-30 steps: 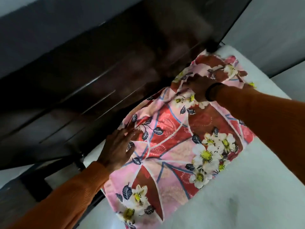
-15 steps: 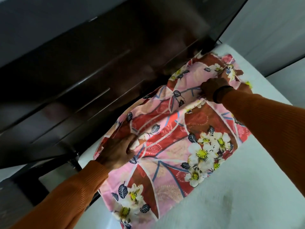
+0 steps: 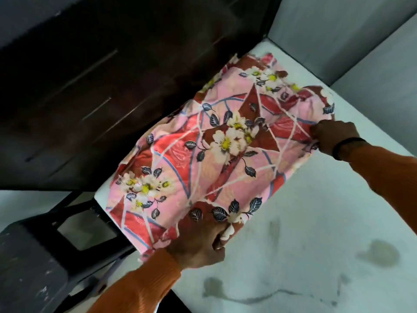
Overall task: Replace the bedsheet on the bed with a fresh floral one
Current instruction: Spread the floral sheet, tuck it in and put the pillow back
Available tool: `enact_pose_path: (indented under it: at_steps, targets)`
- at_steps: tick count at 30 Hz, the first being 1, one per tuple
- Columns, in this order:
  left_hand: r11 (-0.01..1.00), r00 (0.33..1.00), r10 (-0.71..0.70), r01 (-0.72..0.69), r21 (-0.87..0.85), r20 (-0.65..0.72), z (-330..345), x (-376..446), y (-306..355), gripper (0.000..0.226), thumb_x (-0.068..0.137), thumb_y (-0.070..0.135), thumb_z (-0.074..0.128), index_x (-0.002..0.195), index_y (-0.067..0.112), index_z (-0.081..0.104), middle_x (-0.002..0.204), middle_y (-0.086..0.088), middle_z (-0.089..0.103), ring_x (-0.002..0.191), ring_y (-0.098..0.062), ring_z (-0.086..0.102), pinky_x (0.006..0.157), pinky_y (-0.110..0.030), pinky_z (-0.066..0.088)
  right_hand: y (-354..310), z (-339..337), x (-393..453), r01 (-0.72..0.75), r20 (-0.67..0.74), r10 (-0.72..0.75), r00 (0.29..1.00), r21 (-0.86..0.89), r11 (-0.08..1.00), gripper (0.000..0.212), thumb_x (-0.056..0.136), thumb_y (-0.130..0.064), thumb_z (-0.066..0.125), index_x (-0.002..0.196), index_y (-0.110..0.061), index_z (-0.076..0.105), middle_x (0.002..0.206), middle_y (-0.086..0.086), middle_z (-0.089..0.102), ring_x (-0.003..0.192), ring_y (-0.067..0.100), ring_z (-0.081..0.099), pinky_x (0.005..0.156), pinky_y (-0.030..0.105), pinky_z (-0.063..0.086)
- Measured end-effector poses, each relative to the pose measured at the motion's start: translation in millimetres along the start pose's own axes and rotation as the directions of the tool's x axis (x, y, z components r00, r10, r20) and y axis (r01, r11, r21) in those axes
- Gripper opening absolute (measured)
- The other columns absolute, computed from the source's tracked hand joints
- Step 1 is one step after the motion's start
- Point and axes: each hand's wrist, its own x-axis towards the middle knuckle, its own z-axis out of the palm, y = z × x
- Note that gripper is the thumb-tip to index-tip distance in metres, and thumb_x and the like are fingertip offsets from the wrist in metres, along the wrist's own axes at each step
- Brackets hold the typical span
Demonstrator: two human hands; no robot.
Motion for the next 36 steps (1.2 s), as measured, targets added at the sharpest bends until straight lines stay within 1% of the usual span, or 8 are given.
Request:
enact_pose_path:
  at_steps: [8,12,17,20,22,26,30,36]
  targets:
    - [0.954,0.968,-0.072,0.137,-0.266,0.239,140.3,-11.2,99.5,0.026,0.076,0.031,0.055,0.098,0.034,0.042,0.089,0.011,0.045,0.081,-0.020,0.054,0.073,-0.041,0.051,81.8,136.8,-107.2,-0.166,-0.090,0.188,0.978,0.206,0.964,0.039,0.095,-0.024,0.052,0.133,-0.028,0.059,0.115,0.018,0.051,0.098,0.041,0.064,0.069,0.042,0.043]
    - [0.950,0.923,-0.118,0.212,-0.228,0.367,201.3,-18.5,137.9,0.055,0.079,0.031,0.061,0.131,0.038,0.043,0.100,0.010,0.058,0.089,-0.019,0.060,0.073,-0.032,0.048,99.4,196.8,-135.8,-0.386,0.084,0.384,0.920,0.366,0.847,0.024,0.095,-0.021,0.054,0.116,-0.017,0.064,0.117,0.020,0.043,0.098,0.047,0.062,0.083,0.050,0.048]
    - [0.937,0.851,-0.240,0.330,-0.120,0.468,237.0,-9.4,139.0,0.048,0.070,0.038,0.062,0.115,0.034,0.045,0.113,0.004,0.060,0.102,-0.032,0.060,0.086,-0.044,0.054,120.5,262.7,-143.0,-0.543,0.280,0.481,0.831,0.597,0.591,0.047,0.086,-0.038,0.063,0.117,-0.003,0.067,0.120,0.030,0.055,0.106,0.053,0.061,0.096,0.055,0.051]
    - [0.910,0.798,-0.217,0.374,-0.179,0.563,234.1,-6.8,120.0,0.054,0.085,0.043,0.075,0.134,0.034,0.055,0.124,0.001,0.065,0.111,-0.025,0.064,0.092,-0.027,0.050,132.2,299.3,-132.2,-0.596,0.450,0.427,0.784,0.737,0.318,0.077,0.068,-0.062,0.069,0.110,0.003,0.071,0.117,0.031,0.067,0.104,0.047,0.066,0.094,0.055,0.055]
    - [0.886,0.843,-0.246,0.396,-0.243,0.478,228.5,-7.3,105.0,0.039,0.089,0.047,0.072,0.123,0.029,0.068,0.118,0.003,0.067,0.107,-0.017,0.065,0.094,-0.029,0.053,125.2,273.2,-143.5,-0.586,0.547,0.380,0.746,0.810,-0.015,0.039,0.081,-0.038,0.076,0.093,-0.002,0.067,0.106,0.026,0.068,0.088,0.034,0.067,0.081,0.050,0.062]
    - [0.910,0.911,-0.385,0.348,-0.224,-0.147,201.0,1.1,54.1,0.028,0.094,0.047,0.055,0.114,0.031,0.068,0.116,0.007,0.068,0.100,-0.009,0.064,0.087,-0.044,0.058,130.2,278.4,-125.3,-0.444,0.649,0.289,0.704,0.720,-0.534,0.015,0.098,-0.019,0.061,0.084,-0.019,0.059,0.077,0.006,0.061,0.059,0.016,0.060,0.054,0.027,0.056]
    - [0.813,0.713,-0.450,0.576,0.084,-0.537,135.2,23.1,-3.8,0.077,0.080,0.050,0.068,0.150,0.029,0.044,0.153,-0.012,0.041,0.136,-0.040,0.039,0.105,-0.060,0.039,146.6,285.8,-90.3,-0.348,0.549,0.208,0.809,0.734,-0.583,0.030,0.090,0.000,0.067,0.118,-0.009,0.067,0.093,0.009,0.076,0.070,0.019,0.073,0.051,0.029,0.060]
    - [0.744,0.736,-0.634,0.664,0.071,-0.238,94.9,36.5,-57.0,0.104,0.063,0.083,0.059,0.153,0.039,0.031,0.135,-0.011,0.057,0.122,-0.039,0.057,0.097,-0.051,0.048,176.3,286.3,-110.0,-0.392,0.520,0.525,0.674,0.854,-0.342,0.020,0.077,-0.009,0.085,0.080,-0.018,0.067,0.098,0.010,0.070,0.085,0.029,0.069,0.068,0.035,0.061]
